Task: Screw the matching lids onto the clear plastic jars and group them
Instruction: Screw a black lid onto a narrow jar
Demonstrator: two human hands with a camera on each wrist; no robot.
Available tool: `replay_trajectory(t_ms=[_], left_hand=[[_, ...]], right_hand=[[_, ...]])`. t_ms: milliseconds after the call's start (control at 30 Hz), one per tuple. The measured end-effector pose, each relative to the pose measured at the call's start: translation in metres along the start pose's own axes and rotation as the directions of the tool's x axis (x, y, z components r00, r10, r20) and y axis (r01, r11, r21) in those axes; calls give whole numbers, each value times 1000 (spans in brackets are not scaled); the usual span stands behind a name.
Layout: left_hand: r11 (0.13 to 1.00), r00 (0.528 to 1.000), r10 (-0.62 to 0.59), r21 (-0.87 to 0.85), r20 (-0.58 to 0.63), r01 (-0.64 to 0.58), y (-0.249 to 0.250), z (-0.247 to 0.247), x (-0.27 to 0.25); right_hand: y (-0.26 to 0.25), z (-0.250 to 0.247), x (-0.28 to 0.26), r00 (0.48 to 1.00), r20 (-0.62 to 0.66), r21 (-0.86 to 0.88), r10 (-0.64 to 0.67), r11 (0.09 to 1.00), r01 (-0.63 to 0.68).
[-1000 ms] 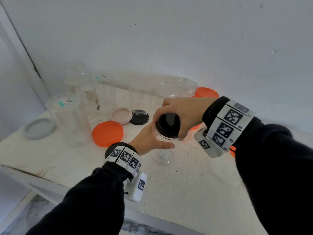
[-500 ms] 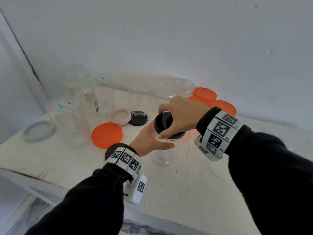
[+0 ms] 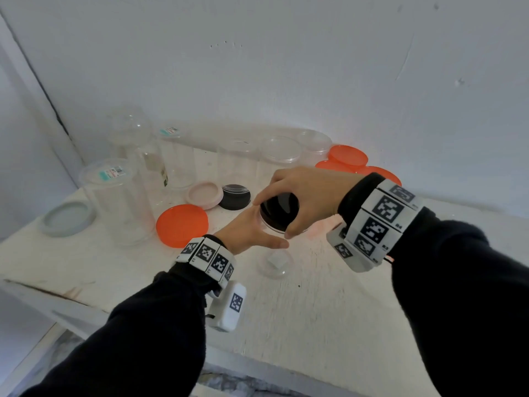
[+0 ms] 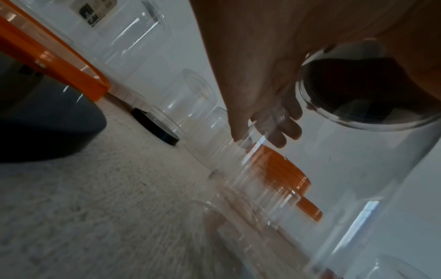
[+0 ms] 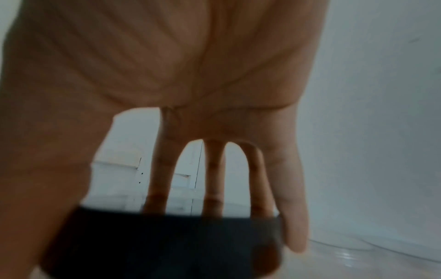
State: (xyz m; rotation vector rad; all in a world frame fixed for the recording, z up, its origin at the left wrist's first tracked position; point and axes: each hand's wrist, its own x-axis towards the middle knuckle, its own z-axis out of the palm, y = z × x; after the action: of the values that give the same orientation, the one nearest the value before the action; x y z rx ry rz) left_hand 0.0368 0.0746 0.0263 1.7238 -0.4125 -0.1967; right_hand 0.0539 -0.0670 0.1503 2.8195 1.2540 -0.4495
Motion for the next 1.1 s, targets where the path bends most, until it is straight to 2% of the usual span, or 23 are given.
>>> replay_trajectory(t_ms=[233, 400, 467, 500, 567, 633, 700, 800, 867, 933, 1000, 1100], left_hand=[[999, 998, 31, 14, -46, -31, -3, 2, -3], [1000, 997, 28, -1, -74, -28, -4, 3, -6], [1000, 998, 26, -4, -55, -27, -3, 3, -7], [1000, 999, 30, -3, -43, -30, -2, 3, -6], [999, 998, 49, 17, -46, -48, -1, 4, -5], [998, 997, 61, 34, -56, -59, 0, 5, -5], [999, 996, 48, 23, -70, -47, -2, 6, -5], [999, 995, 42, 33, -88, -40, 0, 8, -7], [999, 995, 35, 30, -92, -32, 1, 9, -8], [999, 994, 31, 13, -107, -29, 2, 11, -10], [999, 992, 40, 19, -119, -38, 1, 12, -11], [1000, 993, 24, 10, -114, -23, 3, 12, -13]], right_hand=[[-6, 8, 0, 986, -162, -127, 46, 990, -67], [-17, 21, 5, 930, -311, -196, 194, 945, -263], [-15, 21, 4, 940, -265, -198, 214, 942, -270], [-13, 17, 2, 961, -187, -146, 205, 961, -233], [-7, 7, -6, 995, 16, 17, 103, 995, -103], [-3, 1, -10, 994, 107, 67, -4, 998, -3], [-1, 1, -9, 998, 57, 67, -31, 997, 27], [-1, 5, -6, 1000, -5, 23, 9, 1000, -8], [-4, 10, -7, 995, -82, -64, 63, 996, -68], [-9, 16, -5, 972, -199, -125, 122, 981, -149], [-14, 21, -2, 948, -264, -169, 178, 959, -228], [-13, 19, -2, 957, -220, -202, 189, 951, -234]])
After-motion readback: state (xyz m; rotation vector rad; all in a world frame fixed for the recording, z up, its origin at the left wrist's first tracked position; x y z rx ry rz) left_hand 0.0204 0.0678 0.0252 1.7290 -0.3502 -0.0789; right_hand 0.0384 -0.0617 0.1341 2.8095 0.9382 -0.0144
